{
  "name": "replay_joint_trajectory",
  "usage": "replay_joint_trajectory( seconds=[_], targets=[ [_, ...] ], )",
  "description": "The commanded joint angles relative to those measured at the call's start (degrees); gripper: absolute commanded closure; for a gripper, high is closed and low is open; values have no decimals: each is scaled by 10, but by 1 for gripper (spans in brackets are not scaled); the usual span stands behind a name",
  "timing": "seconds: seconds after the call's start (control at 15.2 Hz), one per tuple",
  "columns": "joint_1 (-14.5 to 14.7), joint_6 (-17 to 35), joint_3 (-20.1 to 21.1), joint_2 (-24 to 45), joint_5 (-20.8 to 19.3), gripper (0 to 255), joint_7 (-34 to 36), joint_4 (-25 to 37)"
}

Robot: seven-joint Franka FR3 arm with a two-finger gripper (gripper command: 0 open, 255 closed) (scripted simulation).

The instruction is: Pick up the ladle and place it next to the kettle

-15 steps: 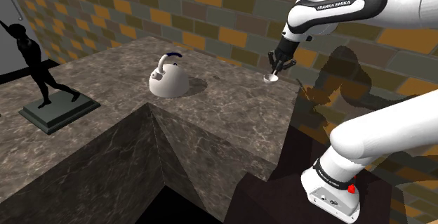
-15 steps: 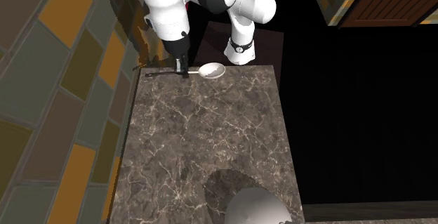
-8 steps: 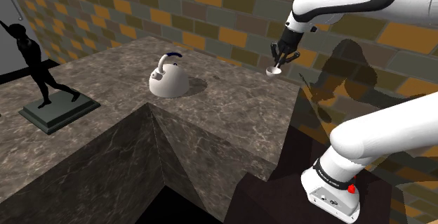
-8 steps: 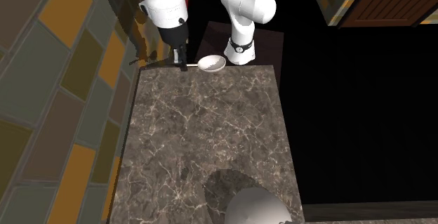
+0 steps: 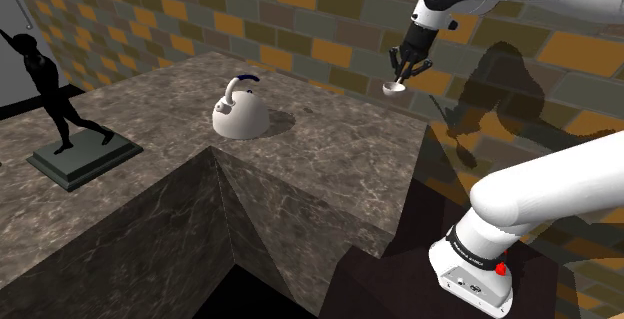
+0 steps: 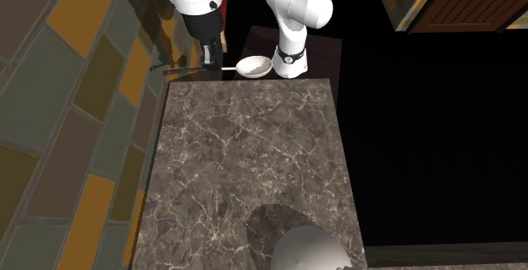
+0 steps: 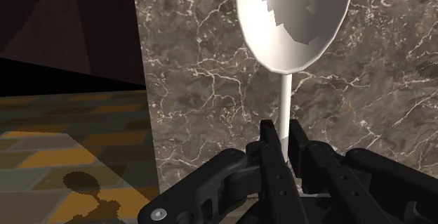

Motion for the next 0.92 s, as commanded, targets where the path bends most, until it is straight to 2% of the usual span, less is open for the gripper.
replay_joint_trajectory(
  seconds=[0.0, 0.33, 0.86],
  targets=[
    [0, -16, -1, -2, -1, 255, 1, 14],
    [0, -51, -1, 1, -2, 255, 4, 51],
    [37, -38, 85, 22, 27, 255, 115, 71]
  ],
)
